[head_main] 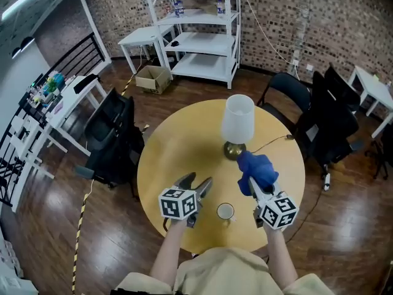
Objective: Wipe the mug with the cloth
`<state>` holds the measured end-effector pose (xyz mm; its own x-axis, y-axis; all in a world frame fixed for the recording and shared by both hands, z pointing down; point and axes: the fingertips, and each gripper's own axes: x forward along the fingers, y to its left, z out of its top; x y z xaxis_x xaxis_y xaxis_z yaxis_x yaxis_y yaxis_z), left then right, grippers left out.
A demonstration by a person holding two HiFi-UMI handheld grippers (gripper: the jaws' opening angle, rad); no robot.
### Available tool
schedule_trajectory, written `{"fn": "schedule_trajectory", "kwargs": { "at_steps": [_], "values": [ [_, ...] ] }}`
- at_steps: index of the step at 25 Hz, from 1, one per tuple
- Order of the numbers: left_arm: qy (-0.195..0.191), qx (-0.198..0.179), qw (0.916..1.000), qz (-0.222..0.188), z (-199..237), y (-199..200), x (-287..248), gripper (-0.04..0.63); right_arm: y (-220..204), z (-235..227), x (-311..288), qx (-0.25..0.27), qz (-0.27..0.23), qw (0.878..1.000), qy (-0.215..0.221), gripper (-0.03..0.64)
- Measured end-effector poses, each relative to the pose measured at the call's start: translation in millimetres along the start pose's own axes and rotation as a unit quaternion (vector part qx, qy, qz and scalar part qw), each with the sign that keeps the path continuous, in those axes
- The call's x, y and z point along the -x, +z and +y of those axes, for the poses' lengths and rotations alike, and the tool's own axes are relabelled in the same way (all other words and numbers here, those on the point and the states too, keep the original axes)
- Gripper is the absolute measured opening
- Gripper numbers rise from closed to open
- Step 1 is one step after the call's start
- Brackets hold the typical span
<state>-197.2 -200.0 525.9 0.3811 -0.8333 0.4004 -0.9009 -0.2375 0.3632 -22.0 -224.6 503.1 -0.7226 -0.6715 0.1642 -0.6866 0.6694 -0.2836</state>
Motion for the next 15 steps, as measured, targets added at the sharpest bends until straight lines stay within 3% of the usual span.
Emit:
{"fn": "schedule_trajectory", "kwargs": {
  "at_steps": [3, 7, 10, 15],
  "values": [
    [0.048, -0.047, 0.9937, -0.090, 7, 46, 31, 0.284, 32, 14, -6, 0.055, -0.011, 0.998, -0.015, 0.072],
    [0.109, -0.082, 0.9741, -0.180, 10, 83, 73, 0.302, 54, 30, -4, 0.104, -0.021, 0.994, -0.031, 0.072],
    [0.120, -0.107, 0.9680, -0.193, 4, 88, 82, 0.302, 65, 37, 1, 0.095, -0.038, 0.994, -0.030, 0.072],
    [0.111, -0.120, 0.9676, -0.193, -7, 81, 81, 0.302, 67, 50, 6, 0.111, -0.042, 0.992, -0.034, 0.072]
  ]
}}
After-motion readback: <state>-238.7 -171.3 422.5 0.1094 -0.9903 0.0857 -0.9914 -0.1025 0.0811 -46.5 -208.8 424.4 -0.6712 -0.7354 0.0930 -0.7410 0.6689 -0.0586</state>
